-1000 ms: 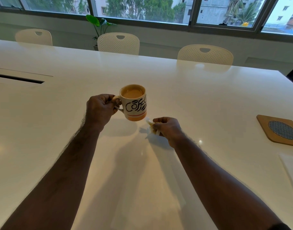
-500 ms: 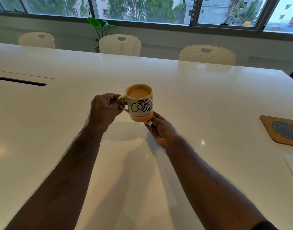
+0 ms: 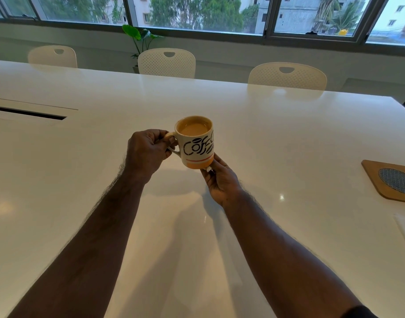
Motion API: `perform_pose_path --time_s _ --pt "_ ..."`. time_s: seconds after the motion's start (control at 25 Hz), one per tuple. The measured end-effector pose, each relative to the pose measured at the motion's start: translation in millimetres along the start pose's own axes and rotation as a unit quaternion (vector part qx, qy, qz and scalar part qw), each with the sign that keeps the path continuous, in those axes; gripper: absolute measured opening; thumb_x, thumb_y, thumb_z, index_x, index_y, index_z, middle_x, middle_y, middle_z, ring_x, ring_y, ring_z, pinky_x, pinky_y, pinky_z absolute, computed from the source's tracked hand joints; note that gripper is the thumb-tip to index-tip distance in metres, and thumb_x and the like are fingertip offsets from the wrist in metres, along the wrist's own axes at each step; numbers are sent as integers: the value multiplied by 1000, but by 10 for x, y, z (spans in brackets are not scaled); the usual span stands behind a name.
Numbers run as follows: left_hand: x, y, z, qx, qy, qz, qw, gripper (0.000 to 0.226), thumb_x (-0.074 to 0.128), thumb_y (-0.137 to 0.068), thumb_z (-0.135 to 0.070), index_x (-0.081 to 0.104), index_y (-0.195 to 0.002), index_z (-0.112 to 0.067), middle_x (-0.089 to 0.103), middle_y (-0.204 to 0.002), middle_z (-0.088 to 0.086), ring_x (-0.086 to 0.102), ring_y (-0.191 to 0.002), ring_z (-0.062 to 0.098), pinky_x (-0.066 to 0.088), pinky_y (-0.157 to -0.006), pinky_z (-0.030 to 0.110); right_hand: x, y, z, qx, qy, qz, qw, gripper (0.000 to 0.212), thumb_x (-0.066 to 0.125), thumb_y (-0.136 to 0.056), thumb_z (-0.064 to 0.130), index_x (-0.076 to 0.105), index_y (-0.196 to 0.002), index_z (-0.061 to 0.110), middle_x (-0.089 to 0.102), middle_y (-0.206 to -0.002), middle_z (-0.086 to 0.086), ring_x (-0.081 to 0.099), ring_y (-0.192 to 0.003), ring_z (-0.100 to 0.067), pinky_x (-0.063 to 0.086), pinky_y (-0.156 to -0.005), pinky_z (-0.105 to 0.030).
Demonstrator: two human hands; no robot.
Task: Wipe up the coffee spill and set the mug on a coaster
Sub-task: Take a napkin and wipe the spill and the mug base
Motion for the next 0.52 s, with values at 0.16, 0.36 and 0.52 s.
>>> perform_pose_path --time_s 0.16,0.36,0.52 --pt "9 8 -4 -3 4 0 1000 16 68 -88 -16 72 -100 -6 73 -84 12 72 -82 24 61 -74 35 51 -25 -70 6 -2 -20 1000 19 55 -91 0 65 -107 4 67 -113 -20 67 -105 -31 57 -85 -38" --pt "42 10 -59 11 -15 1 1000 20 67 -89 -16 71 -104 -3 73 -86 12 73 -82 23 61 -74 33 170 -36 -179 19 -19 -7 1000 19 49 -95 -1 59 -109 7 66 -114 -22 66 -103 -32 58 -82 -38" --pt "45 -8 -69 8 -8 0 1000 14 67 -89 -16 71 -100 -8 73 -86 12 72 -83 23 61 -73 32 230 -38 -253 32 -7 19 999 30 48 -90 -10 57 -113 7 65 -115 -22 66 -102 -32 57 -85 -39"
Point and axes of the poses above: each hand's wrist, its own y-axis away from the middle knuckle, its own x-axis out of the palm, z = x × y, the point moved 6 cm from there along -y, towards the middle knuckle
